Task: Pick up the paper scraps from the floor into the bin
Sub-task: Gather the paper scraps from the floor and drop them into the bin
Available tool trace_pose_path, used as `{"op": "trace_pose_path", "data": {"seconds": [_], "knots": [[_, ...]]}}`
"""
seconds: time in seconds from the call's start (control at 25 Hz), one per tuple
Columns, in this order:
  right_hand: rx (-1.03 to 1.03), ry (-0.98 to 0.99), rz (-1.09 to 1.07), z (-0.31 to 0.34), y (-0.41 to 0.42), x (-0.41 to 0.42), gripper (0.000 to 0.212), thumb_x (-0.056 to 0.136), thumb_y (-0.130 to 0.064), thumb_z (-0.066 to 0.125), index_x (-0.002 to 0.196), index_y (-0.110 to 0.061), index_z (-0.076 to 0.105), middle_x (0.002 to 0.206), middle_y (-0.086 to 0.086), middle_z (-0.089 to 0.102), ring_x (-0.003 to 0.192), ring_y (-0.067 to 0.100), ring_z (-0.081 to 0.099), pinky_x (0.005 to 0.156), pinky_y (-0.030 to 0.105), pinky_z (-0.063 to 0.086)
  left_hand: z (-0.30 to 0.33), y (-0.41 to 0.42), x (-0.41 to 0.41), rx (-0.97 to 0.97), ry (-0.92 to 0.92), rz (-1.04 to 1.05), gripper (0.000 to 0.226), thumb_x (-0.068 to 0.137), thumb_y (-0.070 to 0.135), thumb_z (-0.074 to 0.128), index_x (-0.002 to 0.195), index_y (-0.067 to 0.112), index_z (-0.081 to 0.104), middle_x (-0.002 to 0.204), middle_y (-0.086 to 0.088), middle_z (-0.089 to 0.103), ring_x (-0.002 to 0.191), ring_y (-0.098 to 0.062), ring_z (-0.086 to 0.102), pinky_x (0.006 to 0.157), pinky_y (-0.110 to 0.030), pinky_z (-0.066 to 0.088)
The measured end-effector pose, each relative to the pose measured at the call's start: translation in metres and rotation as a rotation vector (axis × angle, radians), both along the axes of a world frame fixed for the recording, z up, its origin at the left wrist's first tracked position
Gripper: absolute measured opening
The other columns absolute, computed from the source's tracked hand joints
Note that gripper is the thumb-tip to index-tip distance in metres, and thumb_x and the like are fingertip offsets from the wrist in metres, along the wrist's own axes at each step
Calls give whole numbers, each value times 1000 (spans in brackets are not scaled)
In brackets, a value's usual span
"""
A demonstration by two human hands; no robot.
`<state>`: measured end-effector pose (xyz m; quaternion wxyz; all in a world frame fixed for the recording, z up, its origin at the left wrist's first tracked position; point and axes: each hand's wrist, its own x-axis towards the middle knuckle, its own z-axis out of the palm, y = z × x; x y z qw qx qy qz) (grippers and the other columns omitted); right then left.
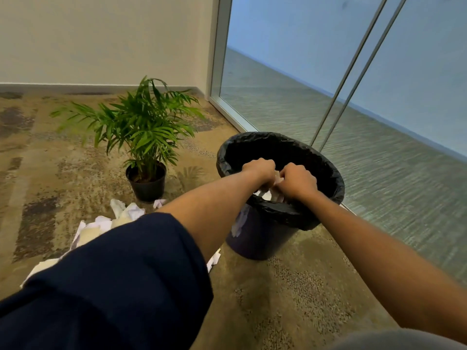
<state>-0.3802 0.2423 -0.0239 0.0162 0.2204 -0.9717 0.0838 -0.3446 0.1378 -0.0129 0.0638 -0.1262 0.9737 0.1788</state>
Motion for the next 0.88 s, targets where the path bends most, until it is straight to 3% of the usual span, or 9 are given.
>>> {"op": "trace_pose_path", "data": {"seconds": [0.16,0.24,0.32,0.4,0.52,0.6,0.76,0.88], "knots": [[77,-101,1,-4,1,-1,20,84,-30,69,97,-16,68,86,5,62,79,25,58,66,33,46,-11,5,-4,-27,-183,-55,24,84,26,70,86,13,50,98,-7,60,89,-25,58,86,-40,52],[35,-100,6,3,2,0,19,85,-30,64,99,-18,69,90,6,65,85,27,62,67,33,46,-3,3,-2,-80,-194,-89,33,79,36,74,87,13,51,100,-5,59,93,-27,58,91,-45,50],[-10,38,40,16,0,7,25,86,-27,57,108,-23,69,97,10,67,93,34,63,68,33,43,15,-4,9,-83,-65,-96,29,80,33,73,94,15,57,94,-5,57,98,-29,60,88,-46,51],[-128,242,117,33,-10,23,31,89,-27,51,115,-25,67,103,10,69,96,36,64,71,36,46,32,-15,32,-33,181,-48,20,85,23,61,104,15,58,96,-6,58,97,-30,61,76,-42,50],[-383,455,285,56,-30,60,29,90,-33,49,110,-25,69,93,2,73,86,28,68,69,37,54,33,-39,84,91,580,88,20,83,20,49,100,18,59,94,-4,64,87,-26,61,69,-39,50],[-482,503,438,54,-44,89,26,90,-33,53,106,-24,70,91,-3,73,82,21,68,68,34,54,19,-64,124,131,734,144,20,84,23,51,101,20,62,92,0,66,84,-20,61,72,-39,52],[-513,537,751,11,-88,139,18,88,-26,59,96,-17,72,84,-3,72,69,15,67,57,30,52,-29,-122,200,178,777,264,25,89,26,54,110,17,66,95,2,68,83,-12,62,75,-33,53],[-395,363,883,-39,-120,164,21,89,-29,57,98,-15,71,85,0,71,69,18,66,56,31,52,-74,-151,260,170,706,374,21,90,19,57,108,14,68,97,0,69,83,-12,59,73,-28,49]]}}
